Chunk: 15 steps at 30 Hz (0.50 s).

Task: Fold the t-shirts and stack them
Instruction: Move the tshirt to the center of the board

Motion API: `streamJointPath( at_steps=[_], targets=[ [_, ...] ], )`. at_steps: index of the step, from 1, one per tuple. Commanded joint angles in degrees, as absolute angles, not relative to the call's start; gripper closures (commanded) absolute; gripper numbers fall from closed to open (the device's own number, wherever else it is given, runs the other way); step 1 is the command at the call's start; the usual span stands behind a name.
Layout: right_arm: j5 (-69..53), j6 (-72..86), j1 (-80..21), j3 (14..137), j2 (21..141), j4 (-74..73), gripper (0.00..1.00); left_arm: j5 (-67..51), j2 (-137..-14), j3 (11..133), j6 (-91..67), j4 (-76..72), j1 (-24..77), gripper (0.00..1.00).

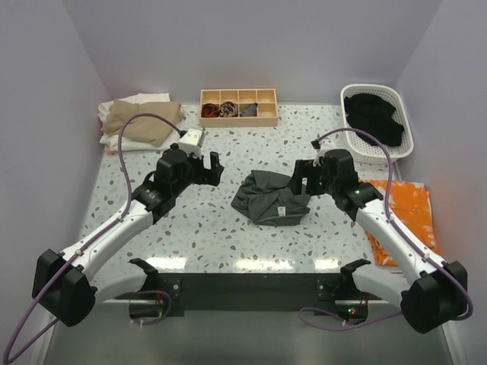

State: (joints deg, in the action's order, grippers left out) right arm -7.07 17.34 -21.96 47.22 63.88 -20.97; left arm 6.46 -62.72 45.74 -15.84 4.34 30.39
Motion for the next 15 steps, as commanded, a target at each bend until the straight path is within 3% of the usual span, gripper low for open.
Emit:
streamJointPath(
  at_steps=[1, 6, 15],
  targets=[
    [0.97, 17.14, -21.88, 47.20, 60.64, -25.65, 0.20, 1.43, -66.17, 46.14, -14.42, 2.03, 30.23, 0.00],
    [-2.81, 20.99, -21.97, 45.18, 63.37, -28.30, 0.23, -8.60, -72.58, 46.23, -14.32, -2.89, 30.32, 0.00],
    [-1.95, 30.93, -21.88, 37.01, 61.79, -26.89, 0.22, -13.53, -86.39, 50.27, -15.82, -5.80, 30.67, 0.00]
  ],
)
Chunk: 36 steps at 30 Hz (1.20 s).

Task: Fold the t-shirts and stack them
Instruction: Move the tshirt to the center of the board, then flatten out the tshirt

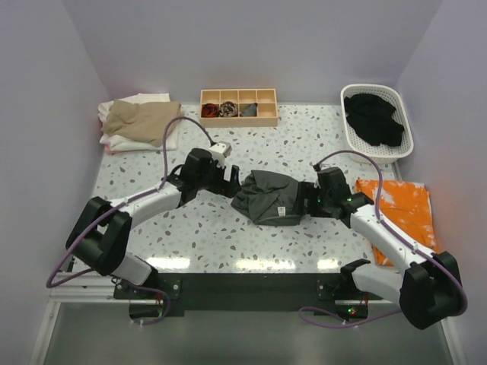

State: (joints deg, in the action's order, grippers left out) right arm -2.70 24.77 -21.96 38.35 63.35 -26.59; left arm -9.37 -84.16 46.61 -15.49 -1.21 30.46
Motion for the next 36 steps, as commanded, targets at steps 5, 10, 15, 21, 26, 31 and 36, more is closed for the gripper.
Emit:
streamJointPath(
  at_steps=[5, 10, 15, 21, 26, 31, 36],
  targets=[
    [0.87, 32.61, -21.97, 35.25, 60.30, -26.72, 0.22, -14.94, -90.00, 51.68, -16.08, -7.82, 30.76, 0.00],
    [4.47, 34.19, -21.80, 33.32, 59.15, -22.95, 0.27, -17.40, -92.99, 53.61, -16.08, -8.26, 30.76, 0.00],
    [6.15, 36.03, -21.88, 33.57, 60.02, -21.97, 0.35, -17.67, -93.08, 53.44, -15.82, -8.09, 30.76, 0.00],
    [5.36, 38.67, -21.80, 30.42, 60.82, -15.40, 0.56, -17.67, -92.99, 53.17, -15.73, -8.09, 30.76, 0.00],
    [5.36, 39.20, -21.88, 31.29, 64.95, -15.12, 0.56, -17.84, -92.90, 53.26, -15.21, -7.47, 30.76, 0.00],
    [6.24, 38.50, -21.80, 30.76, 65.39, -13.36, 0.65, -17.40, -92.46, 52.91, -15.03, -7.29, 30.76, 0.00],
    [6.95, 34.29, -21.80, 32.25, 59.88, -14.23, 1.00, -17.32, -92.02, 52.74, -15.03, -7.29, 30.76, 0.00]
  ],
)
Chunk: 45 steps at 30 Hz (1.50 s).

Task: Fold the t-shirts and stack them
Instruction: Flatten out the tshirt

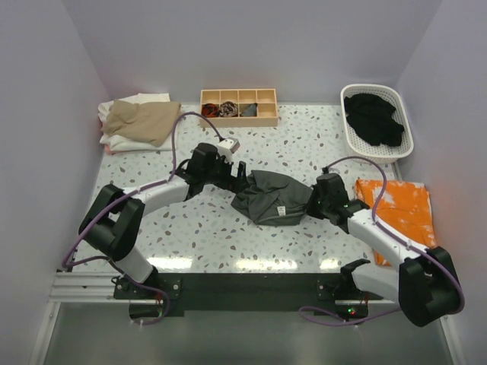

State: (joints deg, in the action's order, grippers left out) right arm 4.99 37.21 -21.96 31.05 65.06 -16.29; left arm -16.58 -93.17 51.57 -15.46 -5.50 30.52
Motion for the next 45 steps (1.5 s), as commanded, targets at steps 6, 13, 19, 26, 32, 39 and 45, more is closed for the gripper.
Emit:
streamJointPath(
  at_steps=[6, 13, 19, 26, 32, 39, 45],
  targets=[
    [-9.73, 21.90, -21.88, 46.80, 54.58, -27.72, 1.00, -15.29, -90.00, 52.47, -15.21, -7.47, 30.76, 0.00],
    [-23.38, 20.83, -21.80, 55.54, 46.86, -48.58, 1.00, -17.66, -90.96, 56.07, -15.38, -7.21, 30.76, 0.00],
    [-6.73, 31.53, -21.80, 53.27, 38.06, -64.85, 1.00, -21.88, -94.74, 61.25, -16.35, -7.47, 31.29, 0.00],
    [6.41, 44.81, -21.88, 48.26, 29.19, -66.53, 1.00, -28.30, -104.39, 71.60, -15.04, -2.75, 34.80, 0.00],
    [10.19, 45.09, -21.80, 47.46, 30.67, -66.27, 1.00, -29.18, -114.32, 80.66, -12.66, 3.51, 38.84, 0.00],
    [7.65, 44.39, -21.80, 42.19, 32.43, -60.13, 1.00, -24.80, -121.81, 88.33, -9.32, 9.40, 42.71, 0.00],
    [8.35, 42.89, -21.80, 42.45, 33.92, -59.33, 1.00, -19.01, -124.80, 89.91, -7.74, 10.90, 45.08, 0.00]
  ],
)
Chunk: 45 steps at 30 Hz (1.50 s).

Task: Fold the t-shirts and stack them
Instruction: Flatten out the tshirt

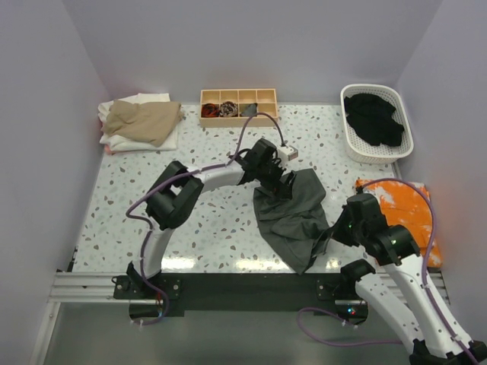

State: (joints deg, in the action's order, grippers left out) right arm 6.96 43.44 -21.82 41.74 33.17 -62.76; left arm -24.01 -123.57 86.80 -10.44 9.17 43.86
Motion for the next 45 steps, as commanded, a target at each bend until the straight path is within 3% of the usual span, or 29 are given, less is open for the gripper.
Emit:
streamJointPath(
  at_steps=[1, 3, 4, 7, 10, 19, 25, 26, 27, 28, 29, 32, 37, 42, 45],
  targets=[
    [8.78, 42.72, -21.80, 42.54, 33.84, -59.41, 1.00, -18.03, -125.24, 89.83, -7.47, 10.99, 45.70, 0.00],
    [8.88, 42.80, -21.80, 42.45, 33.84, -59.15, 0.99, -16.18, -125.59, 90.09, -6.51, 11.77, 46.32, 0.09],
    [8.79, 42.80, -21.80, 42.36, 33.75, -58.98, 0.99, -15.39, -125.68, 90.09, -6.50, 11.86, 46.58, 0.28],
    [9.49, 43.33, -21.80, 42.45, 33.40, -59.06, 0.99, -12.23, -124.20, 89.30, -7.20, 12.74, 46.76, 1.00],
    [10.37, 43.86, -21.88, 42.80, 33.05, -58.28, 0.99, -3.89, -118.95, 84.83, -8.17, 14.05, 46.50, 1.00],
    [13.45, 42.27, -21.80, 42.01, 40.59, -51.51, 1.00, 10.80, -88.12, 58.14, -20.91, 18.35, 38.41, 1.00],
    [23.08, 41.40, -21.80, 42.01, 46.66, -46.59, 1.00, 16.43, -77.27, 47.49, -30.75, 23.64, 38.32, 0.96],
    [24.07, 41.22, -21.80, 41.66, 48.85, -45.45, 0.99, 16.52, -76.65, 46.33, -32.24, 23.47, 38.32, 0.83],
    [24.26, 40.26, -21.80, 41.40, 50.09, -44.40, 0.92, 16.70, -76.38, 45.54, -32.86, 23.38, 38.32, 0.46],
    [23.91, 39.91, -21.80, 41.48, 51.14, -42.99, 0.67, 16.87, -76.12, 44.74, -33.74, 23.73, 38.32, 0.00],
    [23.30, 39.82, -21.80, 41.31, 53.15, -42.11, 0.57, 16.79, -75.94, 44.65, -33.84, 23.82, 38.23, 0.00],
    [22.85, 38.59, -21.80, 41.75, 55.02, -40.52, 0.42, 16.70, -74.80, 45.87, -32.52, 22.59, 38.32, 0.00],
    [15.49, 33.40, -21.80, 42.80, 53.00, -36.22, 0.41, 12.05, -78.73, 53.85, -25.42, 19.08, 38.41, 0.00],
    [0.39, 34.45, -21.97, 42.19, 57.56, -35.69, 0.51, 7.21, -87.00, 61.60, -22.15, 17.58, 41.12, 0.00],
    [-2.36, 36.99, -22.15, 37.98, 55.90, -33.75, 0.50, 4.41, -92.70, 64.51, -21.62, 15.48, 42.53, 0.00]
  ],
)
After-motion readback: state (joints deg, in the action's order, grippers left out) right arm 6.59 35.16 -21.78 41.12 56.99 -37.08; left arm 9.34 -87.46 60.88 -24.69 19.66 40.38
